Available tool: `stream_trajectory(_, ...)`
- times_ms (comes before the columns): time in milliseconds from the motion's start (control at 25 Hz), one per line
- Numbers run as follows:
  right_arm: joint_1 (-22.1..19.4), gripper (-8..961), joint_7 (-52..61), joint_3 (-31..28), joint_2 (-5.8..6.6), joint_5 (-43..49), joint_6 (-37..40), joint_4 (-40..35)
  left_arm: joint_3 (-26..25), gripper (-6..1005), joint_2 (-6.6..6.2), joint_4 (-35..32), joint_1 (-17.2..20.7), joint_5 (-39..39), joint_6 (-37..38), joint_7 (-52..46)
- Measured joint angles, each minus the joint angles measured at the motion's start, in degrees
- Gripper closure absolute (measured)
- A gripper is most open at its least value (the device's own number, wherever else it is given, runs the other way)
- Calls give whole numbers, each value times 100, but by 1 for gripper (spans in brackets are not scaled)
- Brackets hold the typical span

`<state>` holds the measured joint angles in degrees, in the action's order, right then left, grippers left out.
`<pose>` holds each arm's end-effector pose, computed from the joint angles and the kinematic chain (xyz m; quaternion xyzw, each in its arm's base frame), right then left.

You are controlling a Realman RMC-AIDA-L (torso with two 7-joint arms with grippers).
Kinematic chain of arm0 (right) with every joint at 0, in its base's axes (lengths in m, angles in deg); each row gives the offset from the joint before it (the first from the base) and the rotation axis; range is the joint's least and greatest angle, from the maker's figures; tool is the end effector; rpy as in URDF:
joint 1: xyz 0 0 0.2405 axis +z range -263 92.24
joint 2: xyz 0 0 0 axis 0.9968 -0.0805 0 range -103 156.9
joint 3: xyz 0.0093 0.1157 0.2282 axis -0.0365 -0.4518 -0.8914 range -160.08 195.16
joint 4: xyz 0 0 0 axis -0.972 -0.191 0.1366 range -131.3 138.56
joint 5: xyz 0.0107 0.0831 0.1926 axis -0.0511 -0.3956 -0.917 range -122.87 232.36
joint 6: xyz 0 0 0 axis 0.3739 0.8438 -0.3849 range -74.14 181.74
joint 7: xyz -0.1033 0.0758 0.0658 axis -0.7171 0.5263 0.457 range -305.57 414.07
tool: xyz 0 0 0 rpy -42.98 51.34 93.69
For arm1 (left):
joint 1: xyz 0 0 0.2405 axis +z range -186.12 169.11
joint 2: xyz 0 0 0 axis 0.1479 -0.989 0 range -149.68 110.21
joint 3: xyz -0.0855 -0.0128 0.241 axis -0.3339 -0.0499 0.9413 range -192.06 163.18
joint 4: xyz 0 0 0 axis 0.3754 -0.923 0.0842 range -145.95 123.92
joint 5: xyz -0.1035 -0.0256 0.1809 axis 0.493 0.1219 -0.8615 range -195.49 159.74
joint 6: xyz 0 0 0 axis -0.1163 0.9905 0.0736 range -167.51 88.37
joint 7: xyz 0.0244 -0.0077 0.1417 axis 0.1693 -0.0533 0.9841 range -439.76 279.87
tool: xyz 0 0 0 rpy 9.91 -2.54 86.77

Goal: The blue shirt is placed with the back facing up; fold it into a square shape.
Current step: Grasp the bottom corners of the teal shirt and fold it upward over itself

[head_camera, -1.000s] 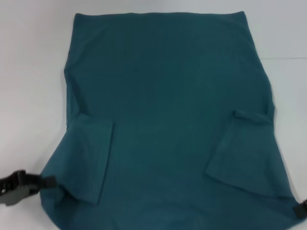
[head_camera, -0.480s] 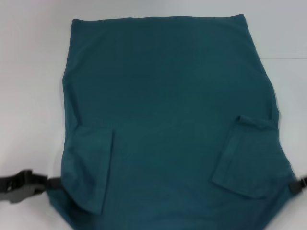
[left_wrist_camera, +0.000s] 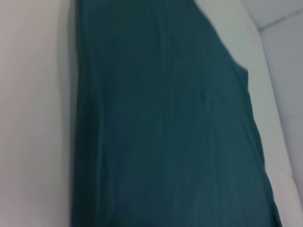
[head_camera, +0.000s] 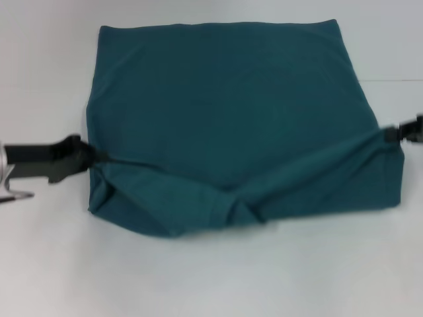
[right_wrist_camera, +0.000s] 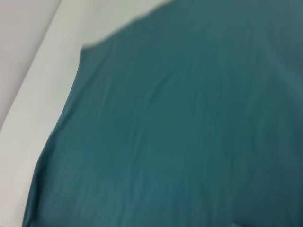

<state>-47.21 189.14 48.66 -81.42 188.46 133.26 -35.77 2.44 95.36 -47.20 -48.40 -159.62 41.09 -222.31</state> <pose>0.2983 0.3950 0.0929 -0.7600 0.5941 0.1607 0.2088 -0.2981 0.3771 0.0423 -0.6693 -0.6975 -0.2138 0.1405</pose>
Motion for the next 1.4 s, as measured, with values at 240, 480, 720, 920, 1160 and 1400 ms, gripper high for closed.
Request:
stream_trajectory(240, 381, 856, 10, 117, -190, -121, -1261, 6, 396, 1001, -46, 187, -518, 30, -1269, -194)
stream_trajectory(480, 782, 847, -18, 859, -353, -85, -2925, 454, 1359, 1000, 139, 481, -920, 22, -2901, -218)
stream_trajectory(720, 1038, 838, 37, 1437, -432, -53, -3877, 816, 2159, 1000, 313, 611, -1067, -5, -4183, -283)
stream_trajectory(920, 1179, 831, 32, 1458, -395, -41, -4092, 890, 2210, 1000, 291, 692, -1137, -17, -4535, -310)
stream_trajectory(1160, 1323, 822, 45, 1512, -372, 87, -4187, 893, 2223, 1001, 272, 692, -1147, -21, -4713, -438)
stream_trajectory(1400, 1404, 813, 46, 1531, -369, 92, -4296, 899, 2227, 1001, 299, 700, -1156, -36, -4856, -441)
